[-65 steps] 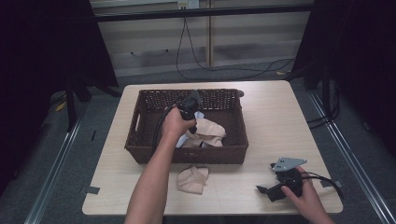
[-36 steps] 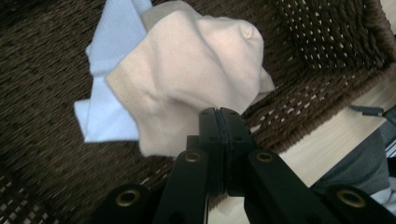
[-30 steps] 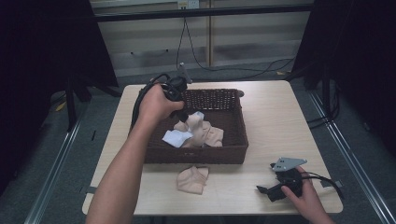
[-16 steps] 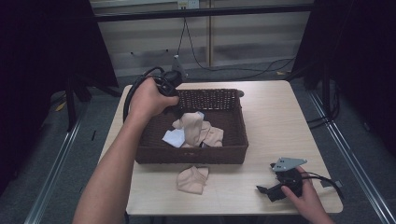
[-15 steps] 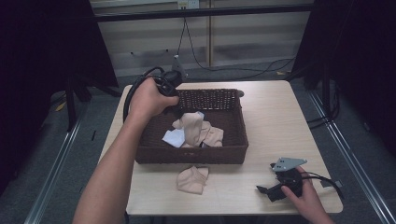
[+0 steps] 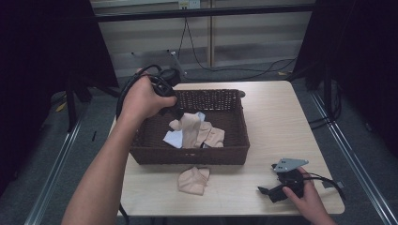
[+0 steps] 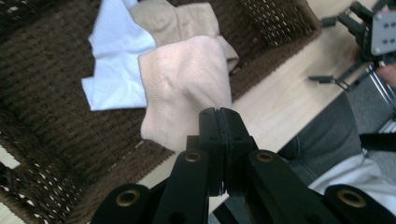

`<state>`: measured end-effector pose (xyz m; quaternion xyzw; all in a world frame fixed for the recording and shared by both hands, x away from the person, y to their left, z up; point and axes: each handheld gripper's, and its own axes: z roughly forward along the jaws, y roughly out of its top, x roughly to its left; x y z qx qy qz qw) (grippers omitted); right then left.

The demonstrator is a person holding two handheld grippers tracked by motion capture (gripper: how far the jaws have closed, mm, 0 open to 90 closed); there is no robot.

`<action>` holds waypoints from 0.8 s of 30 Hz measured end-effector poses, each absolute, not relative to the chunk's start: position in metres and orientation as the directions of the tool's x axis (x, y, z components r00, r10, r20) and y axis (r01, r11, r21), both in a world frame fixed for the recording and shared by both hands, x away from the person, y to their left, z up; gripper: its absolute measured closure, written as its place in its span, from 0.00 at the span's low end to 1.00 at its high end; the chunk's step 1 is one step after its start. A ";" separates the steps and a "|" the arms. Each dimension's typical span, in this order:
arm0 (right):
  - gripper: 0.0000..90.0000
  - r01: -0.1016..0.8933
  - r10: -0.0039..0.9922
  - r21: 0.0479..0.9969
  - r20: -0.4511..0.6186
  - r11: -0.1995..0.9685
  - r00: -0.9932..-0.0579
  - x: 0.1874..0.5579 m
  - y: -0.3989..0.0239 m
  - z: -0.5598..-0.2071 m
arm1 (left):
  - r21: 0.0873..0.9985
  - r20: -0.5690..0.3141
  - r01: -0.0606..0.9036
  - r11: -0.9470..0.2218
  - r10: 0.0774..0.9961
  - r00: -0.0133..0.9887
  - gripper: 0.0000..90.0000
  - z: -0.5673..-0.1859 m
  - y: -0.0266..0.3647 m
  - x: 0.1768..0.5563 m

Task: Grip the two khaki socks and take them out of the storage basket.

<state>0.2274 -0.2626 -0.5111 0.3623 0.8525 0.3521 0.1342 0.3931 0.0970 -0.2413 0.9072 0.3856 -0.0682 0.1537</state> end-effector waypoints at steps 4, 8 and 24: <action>0.00 0.523 0.712 0.697 0.026 0.489 -0.701 0.227 -0.263 -0.511 | 0.226 -0.237 0.716 -0.660 0.676 0.698 0.99 -0.240 0.098 0.390; 0.00 0.524 0.713 0.697 0.027 0.489 -0.701 0.227 -0.263 -0.511 | 0.223 -0.234 0.714 -0.664 0.675 0.700 0.99 -0.240 0.098 0.387; 0.00 0.523 0.712 0.698 0.026 0.489 -0.701 0.227 -0.263 -0.511 | 0.229 -0.204 0.697 -0.680 0.666 0.717 0.99 -0.227 0.104 0.377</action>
